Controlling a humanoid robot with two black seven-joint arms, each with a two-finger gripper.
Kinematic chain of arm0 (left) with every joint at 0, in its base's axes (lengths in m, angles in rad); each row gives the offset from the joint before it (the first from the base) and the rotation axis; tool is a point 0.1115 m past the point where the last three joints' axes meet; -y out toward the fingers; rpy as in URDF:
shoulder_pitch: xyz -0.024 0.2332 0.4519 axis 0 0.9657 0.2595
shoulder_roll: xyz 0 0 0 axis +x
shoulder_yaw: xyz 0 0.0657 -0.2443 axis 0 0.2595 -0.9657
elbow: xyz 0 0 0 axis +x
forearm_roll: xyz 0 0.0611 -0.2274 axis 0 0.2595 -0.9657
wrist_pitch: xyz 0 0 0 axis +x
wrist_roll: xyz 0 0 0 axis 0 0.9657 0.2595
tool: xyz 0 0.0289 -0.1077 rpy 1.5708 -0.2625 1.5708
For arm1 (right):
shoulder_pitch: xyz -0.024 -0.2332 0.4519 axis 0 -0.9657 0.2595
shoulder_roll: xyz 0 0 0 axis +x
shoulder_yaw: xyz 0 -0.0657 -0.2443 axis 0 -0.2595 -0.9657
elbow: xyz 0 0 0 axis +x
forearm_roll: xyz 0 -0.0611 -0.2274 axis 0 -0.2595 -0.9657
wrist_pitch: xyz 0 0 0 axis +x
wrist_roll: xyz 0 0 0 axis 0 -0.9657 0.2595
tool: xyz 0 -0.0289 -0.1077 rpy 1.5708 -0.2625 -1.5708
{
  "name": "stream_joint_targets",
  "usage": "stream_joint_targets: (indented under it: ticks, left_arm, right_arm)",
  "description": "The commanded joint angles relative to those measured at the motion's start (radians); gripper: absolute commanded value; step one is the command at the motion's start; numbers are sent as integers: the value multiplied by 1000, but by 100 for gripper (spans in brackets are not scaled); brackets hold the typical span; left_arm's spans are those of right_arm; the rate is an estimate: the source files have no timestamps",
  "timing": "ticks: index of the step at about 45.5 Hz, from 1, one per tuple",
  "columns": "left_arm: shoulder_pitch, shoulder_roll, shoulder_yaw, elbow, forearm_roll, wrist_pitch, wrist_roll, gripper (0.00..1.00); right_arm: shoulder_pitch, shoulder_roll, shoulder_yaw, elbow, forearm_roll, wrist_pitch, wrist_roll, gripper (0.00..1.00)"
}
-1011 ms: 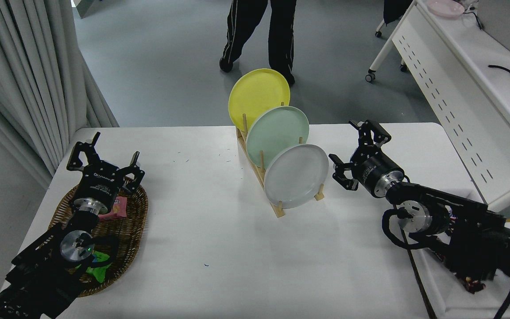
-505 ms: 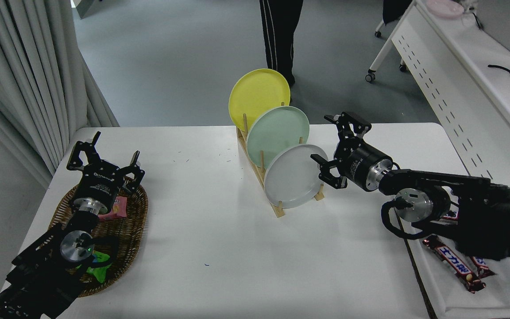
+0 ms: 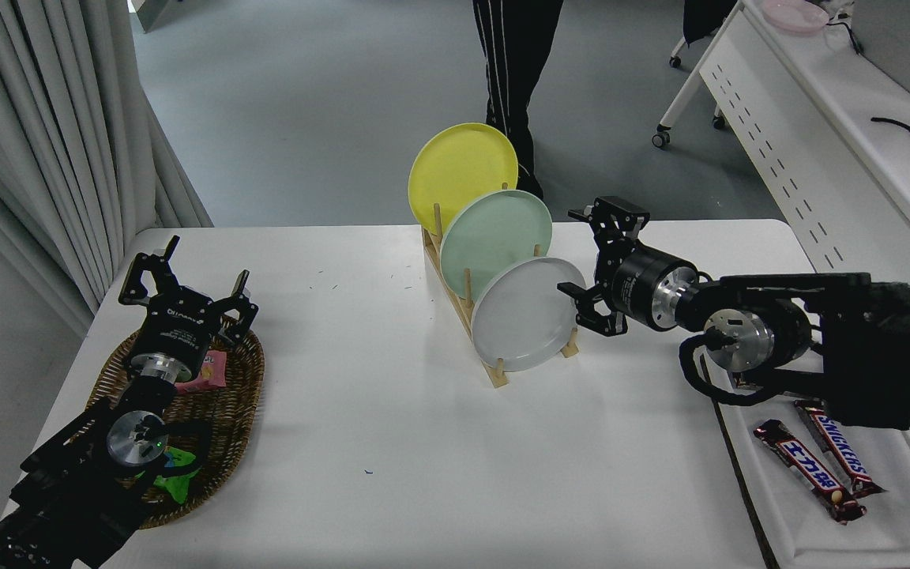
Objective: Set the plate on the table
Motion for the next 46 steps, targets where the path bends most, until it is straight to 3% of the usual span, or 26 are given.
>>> stream_joint_targets:
  ticks: [1,18,26,33,46]
  left_arm:
    - [0,0,0,-1,1,0,0,100]
    - [0,0,0,0,-1,0,0,100]
    - [0,0,0,0,1,1,0,100]
    - [0,0,0,0,1,0,0,100]
    - [0,0,0,-1,-1,0,2,100]
  right_arm:
    - [9,31,33,-50,-20,-11,-131,99]
    - [-155,69,300,-224,-217,-14,-169,99]
    - [-147,94,289,-260,-241,-15,-201,99]
    - [-144,112,303,-300,-381,-15,-201,99]
    - [-143,152,300,-312,-390,-12,-203,99]
